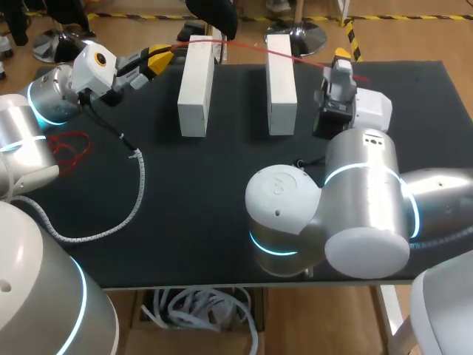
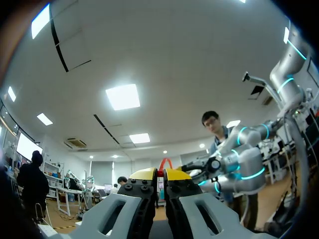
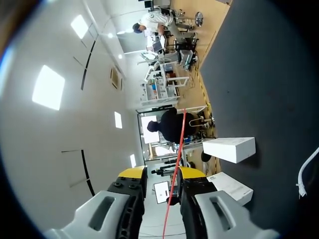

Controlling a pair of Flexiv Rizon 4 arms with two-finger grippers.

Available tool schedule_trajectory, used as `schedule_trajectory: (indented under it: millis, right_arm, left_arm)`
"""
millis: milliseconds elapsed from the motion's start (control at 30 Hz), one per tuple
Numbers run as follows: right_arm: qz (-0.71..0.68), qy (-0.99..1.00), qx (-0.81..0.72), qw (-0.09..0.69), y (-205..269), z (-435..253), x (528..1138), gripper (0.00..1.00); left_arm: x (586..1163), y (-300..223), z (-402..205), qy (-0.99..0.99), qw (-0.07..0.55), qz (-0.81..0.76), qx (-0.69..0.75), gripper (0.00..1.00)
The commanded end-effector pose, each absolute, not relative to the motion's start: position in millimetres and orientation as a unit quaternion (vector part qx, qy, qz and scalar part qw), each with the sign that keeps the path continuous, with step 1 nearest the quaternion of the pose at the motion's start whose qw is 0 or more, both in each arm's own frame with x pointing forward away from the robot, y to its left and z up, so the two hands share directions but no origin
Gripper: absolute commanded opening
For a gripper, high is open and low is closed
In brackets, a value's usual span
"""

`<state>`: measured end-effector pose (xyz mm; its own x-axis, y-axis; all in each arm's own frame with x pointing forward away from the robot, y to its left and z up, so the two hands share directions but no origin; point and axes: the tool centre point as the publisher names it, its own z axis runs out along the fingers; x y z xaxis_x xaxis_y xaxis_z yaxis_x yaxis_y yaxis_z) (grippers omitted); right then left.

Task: Grab the tape and strap the tape.

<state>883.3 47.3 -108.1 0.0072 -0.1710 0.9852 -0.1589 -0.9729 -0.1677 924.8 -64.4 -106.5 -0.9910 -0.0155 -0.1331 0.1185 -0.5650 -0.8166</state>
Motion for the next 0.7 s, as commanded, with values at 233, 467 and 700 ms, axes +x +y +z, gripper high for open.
schedule_trajectory:
  millis: [233,467,700]
  right_arm:
    - [-0.691,0.112,-0.714,0.005,50.2,-105.9,883.8,0.25]
    - [-0.689,0.112,-0.716,0.007,52.9,-107.1,882.9,0.25]
    - [-0.688,0.112,-0.717,0.007,53.2,-107.6,882.5,0.00]
  left_arm:
    - [924.7,-64.5,-107.6,0.463,0.038,-0.884,0.056,0.00]
    - [924.7,-64.5,-107.6,0.463,0.038,-0.884,0.056,0.00]
    - [924.7,-64.5,-107.6,0.463,0.038,-0.884,0.056,0.00]
